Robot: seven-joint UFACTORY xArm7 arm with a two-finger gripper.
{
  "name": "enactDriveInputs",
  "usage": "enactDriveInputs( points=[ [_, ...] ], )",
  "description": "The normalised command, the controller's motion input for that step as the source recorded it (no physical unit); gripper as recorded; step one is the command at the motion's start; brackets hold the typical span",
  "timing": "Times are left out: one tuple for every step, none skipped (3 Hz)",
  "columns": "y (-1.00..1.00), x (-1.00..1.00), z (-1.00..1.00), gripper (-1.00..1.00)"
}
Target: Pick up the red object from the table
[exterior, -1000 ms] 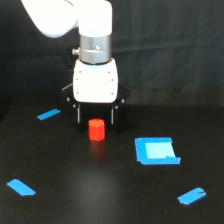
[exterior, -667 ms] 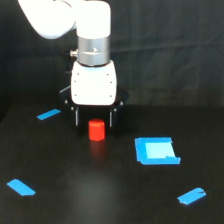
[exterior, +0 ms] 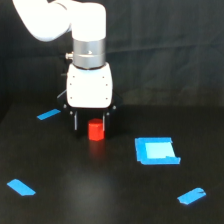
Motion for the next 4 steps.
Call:
enactDriveInputs(
  points=[
    [0.07, -0.01, -0.2, -1.0],
    [0.02, 0.08, -0.05, -1.0],
    [-0.02, 0.12, 0.04, -0.98],
    [-0.23, 0.12, 1.0, -1.0]
  ],
)
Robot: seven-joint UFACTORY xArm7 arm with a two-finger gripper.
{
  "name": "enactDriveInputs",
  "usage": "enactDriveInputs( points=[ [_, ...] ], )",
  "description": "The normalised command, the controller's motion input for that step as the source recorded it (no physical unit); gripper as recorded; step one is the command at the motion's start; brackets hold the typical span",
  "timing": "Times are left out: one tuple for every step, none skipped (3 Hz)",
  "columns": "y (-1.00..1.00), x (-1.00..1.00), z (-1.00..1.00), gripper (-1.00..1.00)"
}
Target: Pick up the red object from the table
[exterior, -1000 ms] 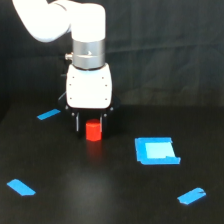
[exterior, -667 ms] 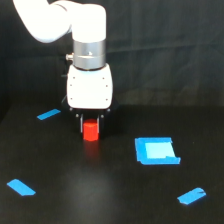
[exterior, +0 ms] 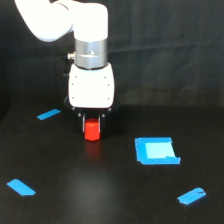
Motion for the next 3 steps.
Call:
enactDriveInputs(
  points=[
    [-0.29, 0.08, 0.91, -1.0],
    [-0.3, 0.14, 0.92, -1.0],
    [-0.18, 0.25, 0.95, -1.0]
  ],
)
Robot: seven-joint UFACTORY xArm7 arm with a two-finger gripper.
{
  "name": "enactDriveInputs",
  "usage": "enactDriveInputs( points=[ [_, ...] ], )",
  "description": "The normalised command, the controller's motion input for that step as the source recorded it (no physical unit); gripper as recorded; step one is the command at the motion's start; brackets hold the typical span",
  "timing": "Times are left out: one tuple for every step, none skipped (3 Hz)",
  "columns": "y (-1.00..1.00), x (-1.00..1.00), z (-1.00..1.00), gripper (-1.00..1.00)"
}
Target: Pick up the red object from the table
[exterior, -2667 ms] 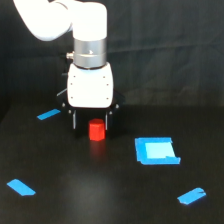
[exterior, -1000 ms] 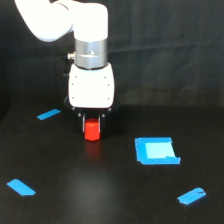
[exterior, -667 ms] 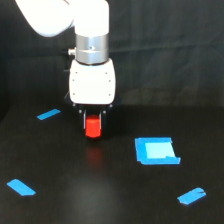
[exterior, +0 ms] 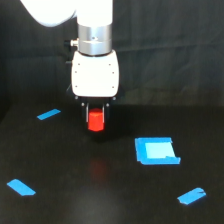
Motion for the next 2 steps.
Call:
enactDriveInputs(
  points=[
    [-0.29, 0.17, 1.0, -1.0],
    [-0.22, 0.18, 1.0, -0.87]
  ],
)
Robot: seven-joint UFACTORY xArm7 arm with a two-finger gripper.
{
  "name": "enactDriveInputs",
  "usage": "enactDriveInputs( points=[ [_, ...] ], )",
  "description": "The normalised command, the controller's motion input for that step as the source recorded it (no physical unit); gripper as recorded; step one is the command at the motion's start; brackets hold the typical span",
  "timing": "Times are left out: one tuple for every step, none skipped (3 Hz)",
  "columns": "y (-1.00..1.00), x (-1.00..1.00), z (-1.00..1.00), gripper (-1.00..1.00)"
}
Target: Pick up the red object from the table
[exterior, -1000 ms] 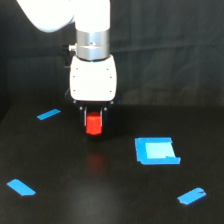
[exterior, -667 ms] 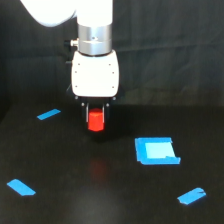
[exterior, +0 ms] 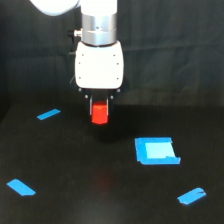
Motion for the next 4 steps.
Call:
enactDriveInputs(
  points=[
    [0.0, 0.26, 1.0, -1.0],
    [0.05, -0.03, 0.67, -1.0],
    [-0.01, 0.05, 0.21, -1.0],
    [-0.08, -0.12, 0.07, -0.97]
  ],
)
